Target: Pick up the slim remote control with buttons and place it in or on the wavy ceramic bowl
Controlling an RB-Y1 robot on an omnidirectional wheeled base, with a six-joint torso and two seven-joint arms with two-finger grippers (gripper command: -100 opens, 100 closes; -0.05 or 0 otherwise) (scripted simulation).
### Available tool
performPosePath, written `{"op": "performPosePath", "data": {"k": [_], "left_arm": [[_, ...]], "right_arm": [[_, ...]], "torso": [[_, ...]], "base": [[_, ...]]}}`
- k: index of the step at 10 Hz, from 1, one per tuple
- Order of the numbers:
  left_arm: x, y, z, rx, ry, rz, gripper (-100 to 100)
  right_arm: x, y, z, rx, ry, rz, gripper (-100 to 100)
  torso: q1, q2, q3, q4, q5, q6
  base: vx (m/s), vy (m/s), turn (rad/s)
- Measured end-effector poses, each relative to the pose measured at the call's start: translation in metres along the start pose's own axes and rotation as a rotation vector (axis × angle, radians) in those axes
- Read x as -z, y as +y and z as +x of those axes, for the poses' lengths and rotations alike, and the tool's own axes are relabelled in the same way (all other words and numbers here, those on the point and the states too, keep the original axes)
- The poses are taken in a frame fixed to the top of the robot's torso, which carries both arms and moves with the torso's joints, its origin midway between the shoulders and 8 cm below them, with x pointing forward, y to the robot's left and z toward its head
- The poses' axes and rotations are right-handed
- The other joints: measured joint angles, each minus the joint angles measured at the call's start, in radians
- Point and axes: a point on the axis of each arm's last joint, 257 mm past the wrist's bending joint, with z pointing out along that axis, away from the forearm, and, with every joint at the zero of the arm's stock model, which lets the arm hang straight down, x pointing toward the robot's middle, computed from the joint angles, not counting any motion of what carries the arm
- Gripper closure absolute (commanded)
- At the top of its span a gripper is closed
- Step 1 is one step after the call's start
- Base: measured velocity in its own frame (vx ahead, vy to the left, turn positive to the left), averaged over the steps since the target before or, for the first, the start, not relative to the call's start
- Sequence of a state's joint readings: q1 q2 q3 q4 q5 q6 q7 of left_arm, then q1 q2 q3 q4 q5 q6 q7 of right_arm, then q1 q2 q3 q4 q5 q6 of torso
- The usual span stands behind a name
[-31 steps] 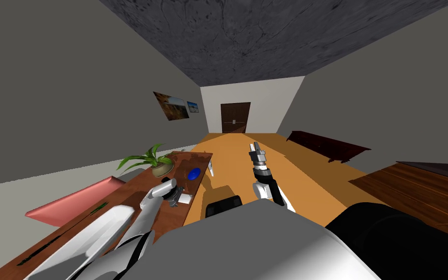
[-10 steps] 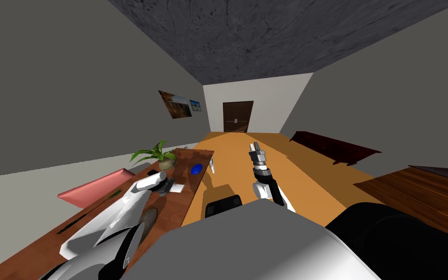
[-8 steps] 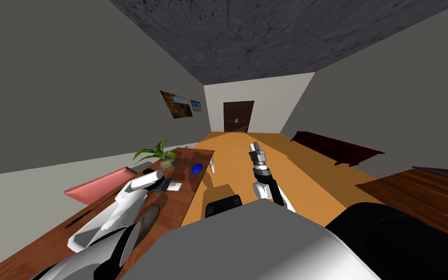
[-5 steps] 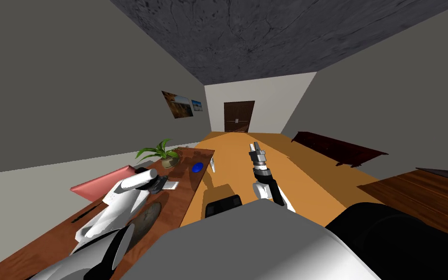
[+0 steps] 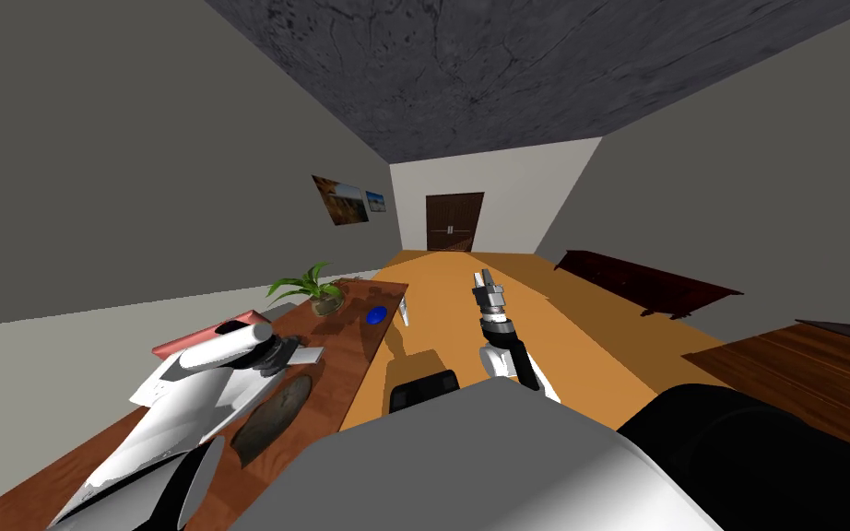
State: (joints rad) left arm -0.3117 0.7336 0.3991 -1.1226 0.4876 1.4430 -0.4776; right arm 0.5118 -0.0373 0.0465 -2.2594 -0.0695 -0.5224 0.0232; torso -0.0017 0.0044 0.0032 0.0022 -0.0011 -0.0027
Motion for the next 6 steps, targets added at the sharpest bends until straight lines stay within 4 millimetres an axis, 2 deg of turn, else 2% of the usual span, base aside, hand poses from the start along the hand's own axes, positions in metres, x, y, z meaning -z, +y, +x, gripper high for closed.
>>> {"op": "performPosePath", "data": {"k": [2, 3, 6], "left_arm": [[0.007, 0.015, -0.01, 0.011, 0.015, -0.024, 100], [0.005, 0.03, -0.015, 0.017, 0.032, -0.05, 100], [-0.001, 0.07, -0.014, 0.01, 0.08, -0.12, 100]], "right_arm": [[0.0, 0.0, 0.0, 0.0, 0.0, 0.0, 0], [0.0, 0.0, 0.0, 0.0, 0.0, 0.0, 0], [0.0, 0.0, 0.0, 0.0, 0.0, 0.0, 0]], "torso": [[0.001, -0.001, -0.001, -0.001, 0.0, 0.0], [0.002, 0.0, -0.001, -0.001, 0.001, -0.001], [0.003, -0.001, -0.001, -0.002, 0.002, 0.0]], "base": [[-0.018, 0.012, -0.036], [-0.032, 0.024, -0.024], [-0.03, 0.038, -0.061]]}}
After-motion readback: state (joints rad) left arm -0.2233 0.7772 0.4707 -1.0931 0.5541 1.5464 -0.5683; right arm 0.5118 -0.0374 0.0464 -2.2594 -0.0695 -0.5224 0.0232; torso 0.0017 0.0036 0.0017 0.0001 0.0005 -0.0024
